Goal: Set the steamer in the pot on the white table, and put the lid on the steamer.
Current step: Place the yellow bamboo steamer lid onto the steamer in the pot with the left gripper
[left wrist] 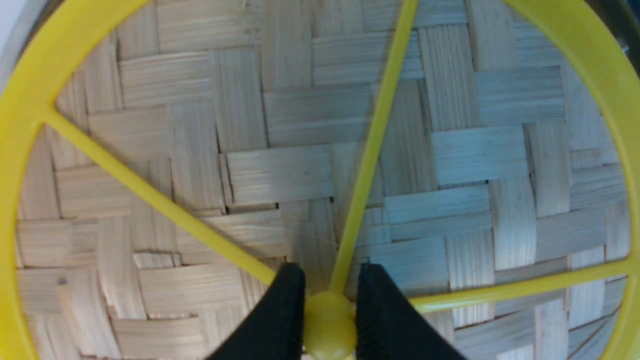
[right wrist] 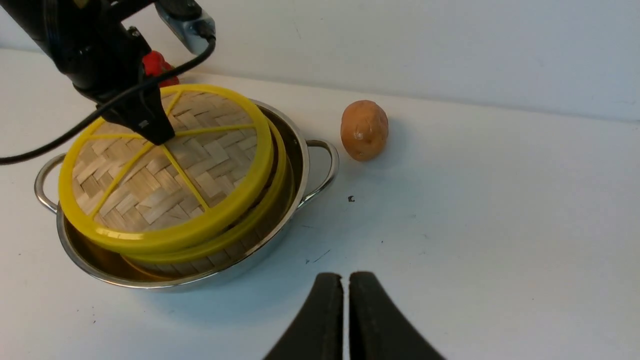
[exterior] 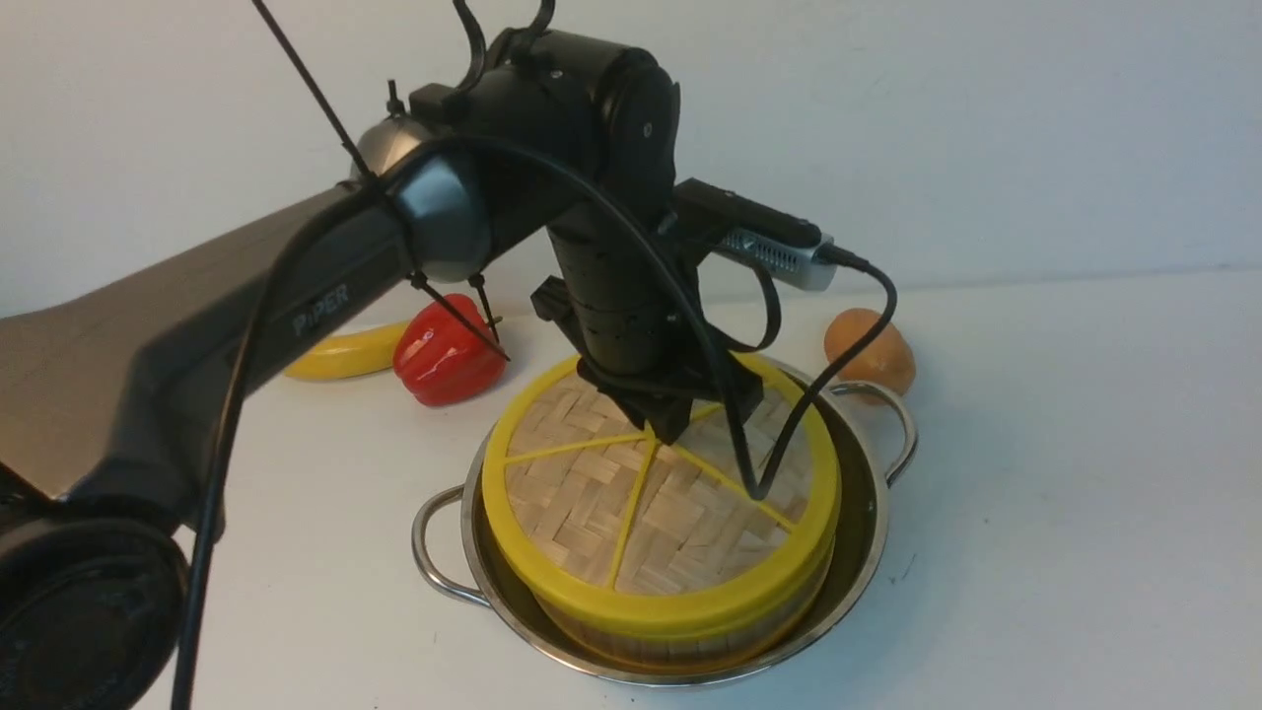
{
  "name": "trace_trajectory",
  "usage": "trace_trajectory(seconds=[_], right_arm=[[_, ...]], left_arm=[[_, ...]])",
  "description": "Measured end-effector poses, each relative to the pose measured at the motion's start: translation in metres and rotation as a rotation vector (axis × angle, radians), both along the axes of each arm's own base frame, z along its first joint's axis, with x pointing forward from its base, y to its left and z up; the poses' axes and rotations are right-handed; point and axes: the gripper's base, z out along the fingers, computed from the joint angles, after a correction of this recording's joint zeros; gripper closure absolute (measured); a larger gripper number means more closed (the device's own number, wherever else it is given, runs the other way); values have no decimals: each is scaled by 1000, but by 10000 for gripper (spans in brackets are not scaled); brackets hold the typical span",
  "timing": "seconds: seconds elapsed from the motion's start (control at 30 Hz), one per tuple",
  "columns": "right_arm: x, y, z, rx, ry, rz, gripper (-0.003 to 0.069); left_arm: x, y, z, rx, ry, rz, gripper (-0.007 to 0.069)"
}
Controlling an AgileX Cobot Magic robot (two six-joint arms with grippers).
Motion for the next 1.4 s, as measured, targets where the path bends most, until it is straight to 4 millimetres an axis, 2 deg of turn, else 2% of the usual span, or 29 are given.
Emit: trace_trajectory(seconds=[0.17,0.7,1.03,1.4], right_arm=[[0,0,0,0,0,0,619],[0,0,0,0,0,0,619],[0,0,0,0,0,0,613],[0,0,0,0,0,0,609]], left_arm=[[2,-1,-6,7,11,0,503],[3,-3,-5,-20,-10,0,503],[6,-5,-15,-2,14,0,503],[7,-4,-16,1,2,-1,503]])
